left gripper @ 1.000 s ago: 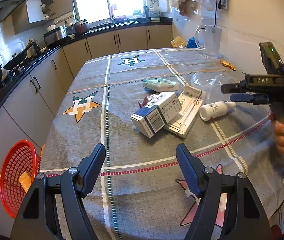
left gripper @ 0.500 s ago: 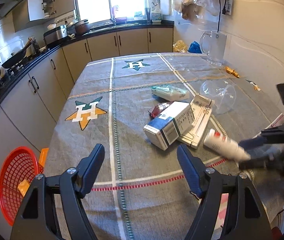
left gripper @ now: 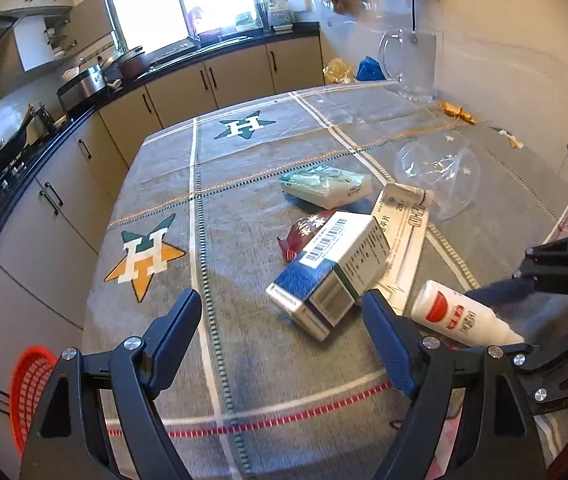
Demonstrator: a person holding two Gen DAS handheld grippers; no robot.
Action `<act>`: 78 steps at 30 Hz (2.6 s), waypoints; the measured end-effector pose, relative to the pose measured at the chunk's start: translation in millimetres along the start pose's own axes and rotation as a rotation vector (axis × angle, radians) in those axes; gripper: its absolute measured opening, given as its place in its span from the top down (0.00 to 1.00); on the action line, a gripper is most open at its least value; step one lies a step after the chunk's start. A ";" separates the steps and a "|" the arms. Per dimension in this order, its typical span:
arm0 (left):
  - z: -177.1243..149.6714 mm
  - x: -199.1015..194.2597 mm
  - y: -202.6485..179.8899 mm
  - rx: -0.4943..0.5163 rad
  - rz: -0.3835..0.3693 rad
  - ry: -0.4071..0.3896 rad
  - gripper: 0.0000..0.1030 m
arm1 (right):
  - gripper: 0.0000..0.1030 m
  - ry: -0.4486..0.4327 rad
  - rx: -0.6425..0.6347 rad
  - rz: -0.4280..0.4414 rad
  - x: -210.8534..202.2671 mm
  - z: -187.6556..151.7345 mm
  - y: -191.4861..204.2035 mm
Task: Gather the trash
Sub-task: 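Grasp the white spray bottle with the right gripper while the left gripper grasps the white-blue medicine box, then carry the medicine box and spray bottle over the red basket with both grippers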
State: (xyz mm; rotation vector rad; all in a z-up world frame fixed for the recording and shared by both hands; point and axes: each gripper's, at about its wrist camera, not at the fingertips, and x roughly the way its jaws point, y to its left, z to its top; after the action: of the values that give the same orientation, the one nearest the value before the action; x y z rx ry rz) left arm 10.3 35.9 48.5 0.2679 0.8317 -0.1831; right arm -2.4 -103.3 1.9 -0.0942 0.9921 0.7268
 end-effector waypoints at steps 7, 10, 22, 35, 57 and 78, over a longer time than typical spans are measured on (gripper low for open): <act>10.3 22.2 -1.6 0.007 -0.029 0.029 0.21 | 0.68 -0.049 0.085 0.056 -8.4 -3.0 -23.8; 11.7 29.7 -2.9 -0.010 -0.058 0.041 0.21 | 0.68 -0.069 0.131 0.075 -10.5 -6.0 -36.1; -6.4 14.8 -22.1 -0.052 -0.110 0.047 0.56 | 0.68 -0.101 0.223 0.102 -14.4 -9.9 -56.8; 9.8 44.0 -28.1 -0.069 -0.120 0.066 0.54 | 0.68 -0.110 0.226 0.074 -20.2 -16.2 -59.0; -26.2 -6.5 -21.7 -0.198 -0.139 -0.041 0.68 | 0.68 -0.163 0.205 0.042 -29.9 -19.3 -44.5; -75.4 -69.6 0.3 -0.262 -0.087 -0.139 0.68 | 0.68 -0.235 0.205 -0.005 -61.6 -33.5 36.1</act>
State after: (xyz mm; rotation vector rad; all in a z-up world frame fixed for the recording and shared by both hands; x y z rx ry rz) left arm -88.6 63.1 52.2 -0.0270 0.7208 -0.1700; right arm -69.0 -120.4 40.5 0.1641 0.8349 0.6122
